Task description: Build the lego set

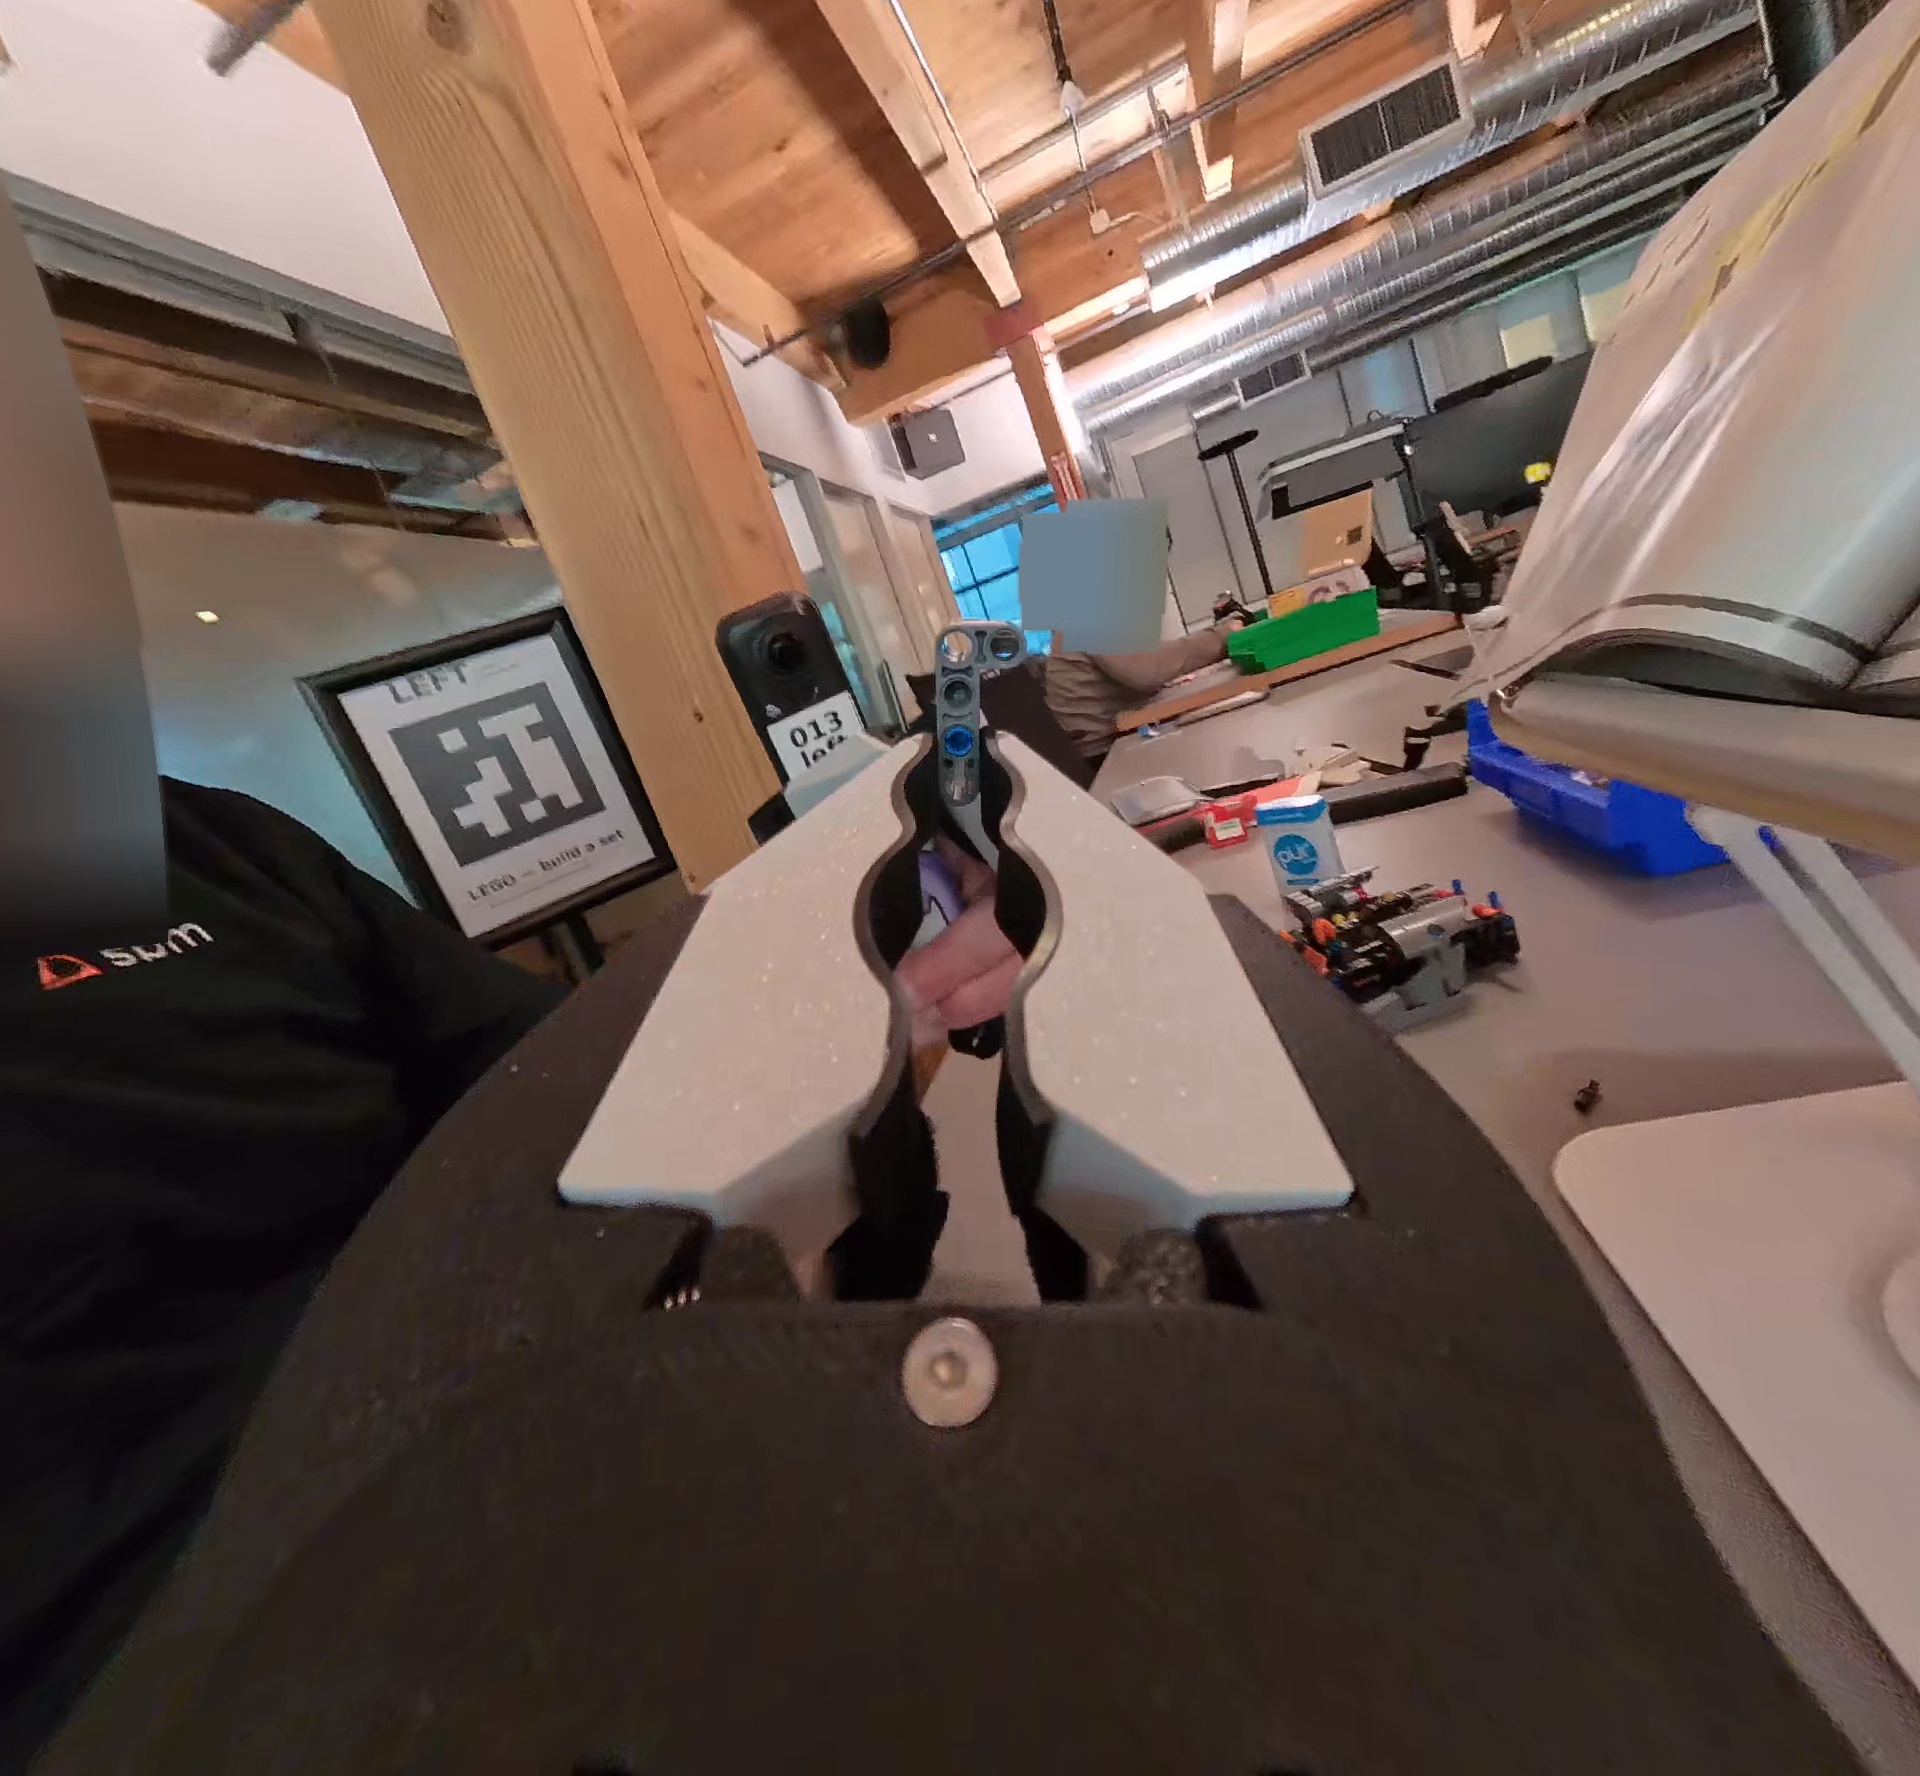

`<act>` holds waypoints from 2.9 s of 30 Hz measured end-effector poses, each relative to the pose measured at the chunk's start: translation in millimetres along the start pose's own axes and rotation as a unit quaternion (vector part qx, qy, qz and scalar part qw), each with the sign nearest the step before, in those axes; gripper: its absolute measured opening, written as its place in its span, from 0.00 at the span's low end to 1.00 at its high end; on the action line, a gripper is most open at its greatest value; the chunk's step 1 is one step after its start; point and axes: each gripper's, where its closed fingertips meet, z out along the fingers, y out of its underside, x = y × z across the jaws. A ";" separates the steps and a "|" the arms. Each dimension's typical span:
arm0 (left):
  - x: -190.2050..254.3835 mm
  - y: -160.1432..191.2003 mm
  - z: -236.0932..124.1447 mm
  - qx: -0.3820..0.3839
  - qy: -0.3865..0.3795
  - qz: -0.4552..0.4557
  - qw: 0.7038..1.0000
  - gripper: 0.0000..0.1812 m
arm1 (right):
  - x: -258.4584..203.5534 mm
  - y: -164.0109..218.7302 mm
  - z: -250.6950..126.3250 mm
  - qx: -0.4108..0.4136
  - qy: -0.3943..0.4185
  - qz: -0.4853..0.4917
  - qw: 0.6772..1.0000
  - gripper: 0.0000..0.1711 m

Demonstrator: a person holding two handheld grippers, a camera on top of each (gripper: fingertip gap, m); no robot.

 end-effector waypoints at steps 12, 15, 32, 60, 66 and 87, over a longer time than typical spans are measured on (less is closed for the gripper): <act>2.1 7.1 -1.7 -0.009 -0.002 -0.002 1.000 0.08 | -1.1 -0.3 -4.1 0.007 -0.028 0.022 0.999 0.02; 2.2 7.9 -2.3 -0.015 -0.002 0.003 1.000 0.08 | -1.4 1.1 -3.7 0.002 -0.027 0.017 0.999 0.03; -9.8 8.9 -33.6 -0.055 -0.034 0.041 0.997 0.08 | 6.6 5.6 -6.0 -0.007 -0.012 0.012 1.000 0.02; -27.8 2.6 -64.2 -0.056 -0.077 0.055 0.994 0.08 | 9.4 13.1 -5.0 -0.021 -0.007 0.006 1.000 0.03; -31.4 -3.5 -69.1 -0.050 -0.082 0.057 0.994 0.08 | 9.7 14.8 -4.6 -0.024 -0.007 0.006 1.000 0.03; -46.5 -4.5 -81.7 -0.076 -0.099 0.063 0.990 0.09 | 13.4 17.7 -5.7 -0.028 -0.003 0.006 1.000 0.03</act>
